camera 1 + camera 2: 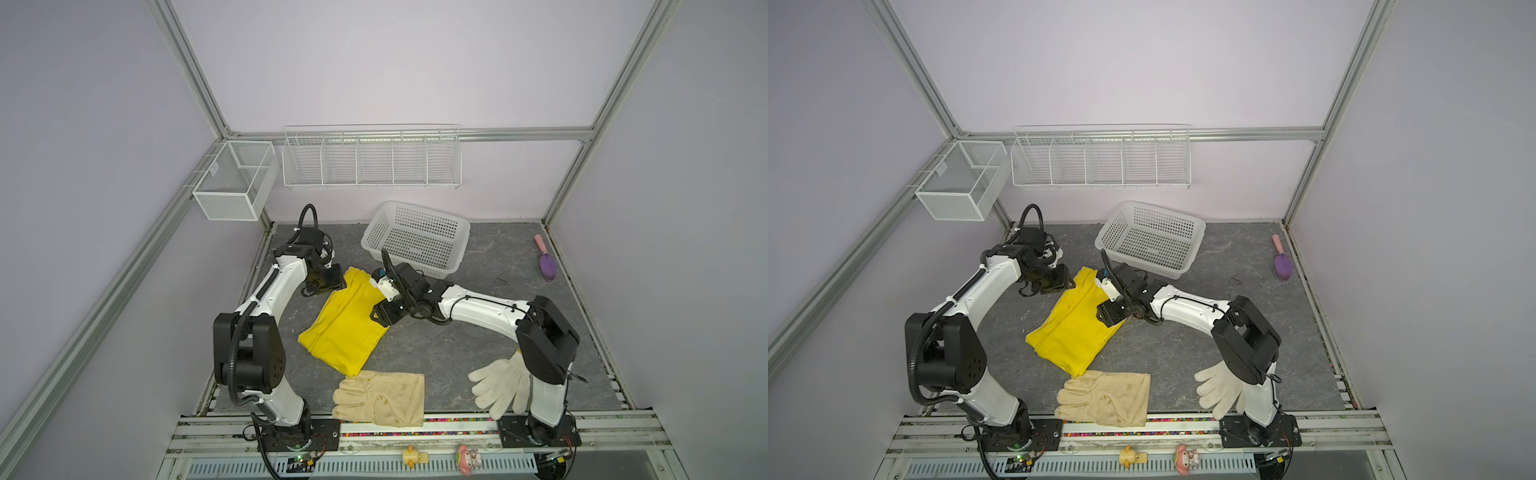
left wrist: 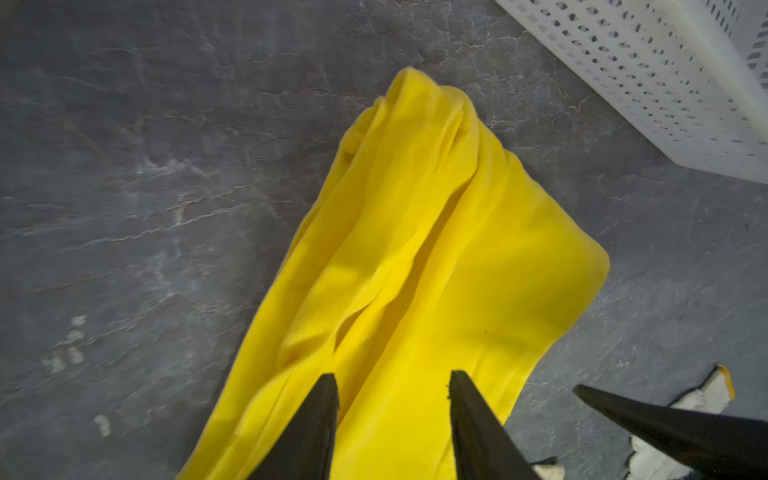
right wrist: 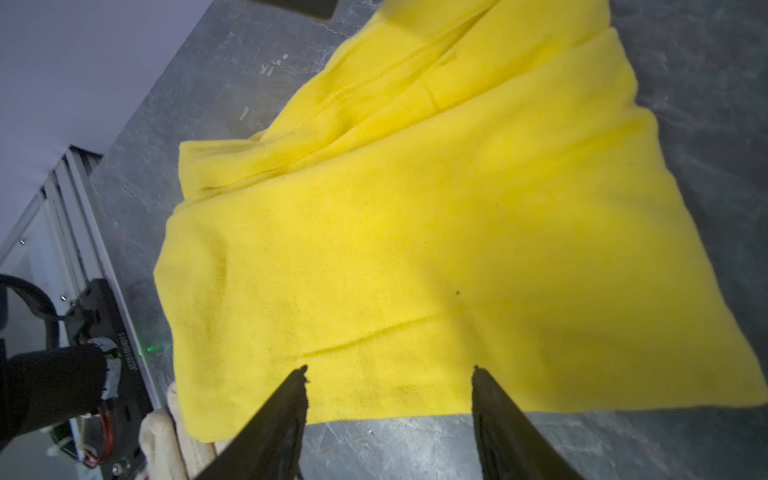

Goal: Fold and stack the trousers
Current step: Smooth out the trousers at the middle-left of the table.

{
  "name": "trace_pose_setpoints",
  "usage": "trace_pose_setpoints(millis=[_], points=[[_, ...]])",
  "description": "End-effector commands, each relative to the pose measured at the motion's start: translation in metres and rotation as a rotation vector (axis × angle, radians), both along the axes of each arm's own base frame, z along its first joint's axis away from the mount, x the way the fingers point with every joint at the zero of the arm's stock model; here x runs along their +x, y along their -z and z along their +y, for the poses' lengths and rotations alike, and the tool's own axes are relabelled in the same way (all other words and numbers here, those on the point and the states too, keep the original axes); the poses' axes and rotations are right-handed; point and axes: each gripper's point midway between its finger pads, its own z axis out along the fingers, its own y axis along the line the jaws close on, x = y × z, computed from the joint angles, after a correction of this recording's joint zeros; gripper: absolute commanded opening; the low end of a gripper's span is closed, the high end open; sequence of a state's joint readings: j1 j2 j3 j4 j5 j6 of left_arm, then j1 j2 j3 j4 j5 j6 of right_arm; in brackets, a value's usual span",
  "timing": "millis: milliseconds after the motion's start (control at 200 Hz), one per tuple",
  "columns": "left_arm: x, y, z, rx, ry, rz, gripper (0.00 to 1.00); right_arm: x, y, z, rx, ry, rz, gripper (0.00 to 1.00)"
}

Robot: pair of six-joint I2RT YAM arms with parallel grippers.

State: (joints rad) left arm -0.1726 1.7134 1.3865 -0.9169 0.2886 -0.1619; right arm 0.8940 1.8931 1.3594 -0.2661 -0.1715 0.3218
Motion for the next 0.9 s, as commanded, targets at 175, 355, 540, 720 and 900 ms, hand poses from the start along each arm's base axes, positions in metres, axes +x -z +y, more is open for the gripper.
trace_pose_setpoints(millis=[175, 355, 540, 720, 900], points=[[0.047, 0.025, -0.017, 0.058, 0.053, -0.026, 0.31, 0.023, 0.019, -0.027, 0.009, 0.414, 0.158, 0.65], [0.063, 0.04, -0.017, 0.065, 0.056, -0.001, 0.29, 0.033, 0.031, -0.026, 0.001, 0.452, 0.184, 0.63], [0.064, 0.053, -0.029, 0.011, 0.084, 0.047, 0.29, 0.045, 0.044, -0.02, 0.002, 0.459, 0.201, 0.6], [0.06, 0.058, -0.035, -0.028, 0.095, 0.086, 0.27, 0.054, 0.051, -0.021, -0.014, 0.46, 0.191, 0.57], [0.056, 0.035, -0.049, -0.113, 0.105, 0.084, 0.24, 0.054, 0.063, -0.024, -0.03, 0.46, 0.204, 0.56]])
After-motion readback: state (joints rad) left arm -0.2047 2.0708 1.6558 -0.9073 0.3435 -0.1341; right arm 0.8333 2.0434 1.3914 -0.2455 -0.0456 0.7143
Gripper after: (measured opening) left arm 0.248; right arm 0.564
